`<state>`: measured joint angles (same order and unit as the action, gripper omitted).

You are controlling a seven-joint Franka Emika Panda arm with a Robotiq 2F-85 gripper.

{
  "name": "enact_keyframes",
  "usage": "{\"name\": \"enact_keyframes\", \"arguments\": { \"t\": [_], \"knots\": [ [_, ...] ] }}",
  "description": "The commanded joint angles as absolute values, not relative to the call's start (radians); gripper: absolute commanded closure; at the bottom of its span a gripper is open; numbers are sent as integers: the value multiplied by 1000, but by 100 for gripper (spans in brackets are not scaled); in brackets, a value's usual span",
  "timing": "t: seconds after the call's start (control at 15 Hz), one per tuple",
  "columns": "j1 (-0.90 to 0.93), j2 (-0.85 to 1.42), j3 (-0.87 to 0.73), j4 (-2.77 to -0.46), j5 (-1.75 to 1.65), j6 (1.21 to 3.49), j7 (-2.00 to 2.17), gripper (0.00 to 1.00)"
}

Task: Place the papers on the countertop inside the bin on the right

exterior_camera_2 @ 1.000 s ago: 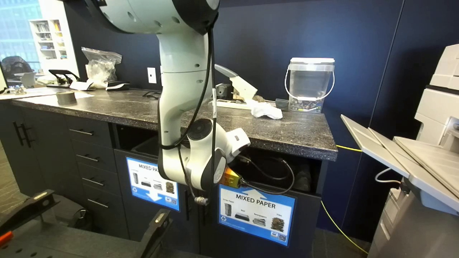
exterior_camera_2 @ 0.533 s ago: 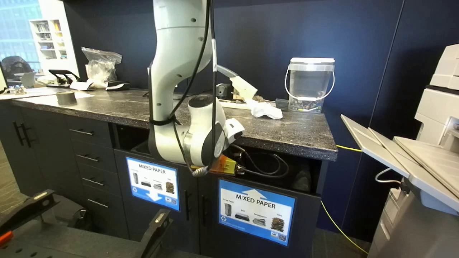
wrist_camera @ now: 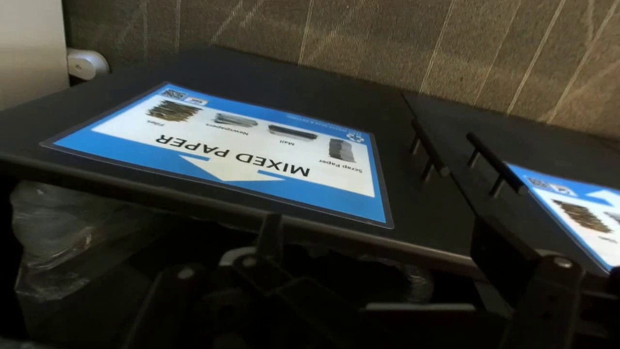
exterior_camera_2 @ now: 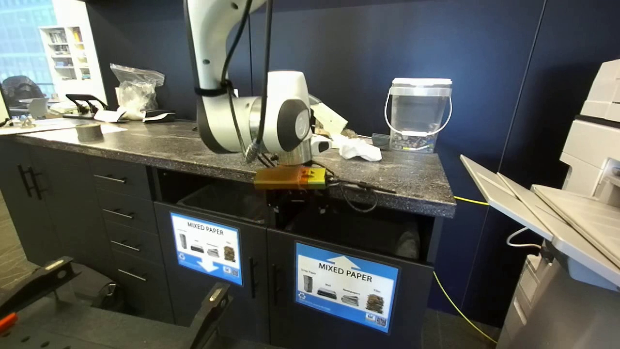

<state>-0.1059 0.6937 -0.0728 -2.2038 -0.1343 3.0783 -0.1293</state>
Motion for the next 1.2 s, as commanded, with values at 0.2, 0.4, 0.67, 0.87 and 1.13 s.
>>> {"name": "enact_keyframes", "arguments": {
  "t": [0.2, 0.4, 0.67, 0.87, 1.13],
  "knots": [
    [-92, 408, -88, -2210, -181, 2766, -201, 0],
    [-114, 387, -75, -2120, -164, 2718, -226, 0],
    [-123, 439, -78, -1982, -147, 2745, -205, 0],
    [-132, 507, -83, -1878, -136, 2763, -178, 0],
    [-169, 623, -62, -1725, -91, 2767, -191, 0]
  ]
}}
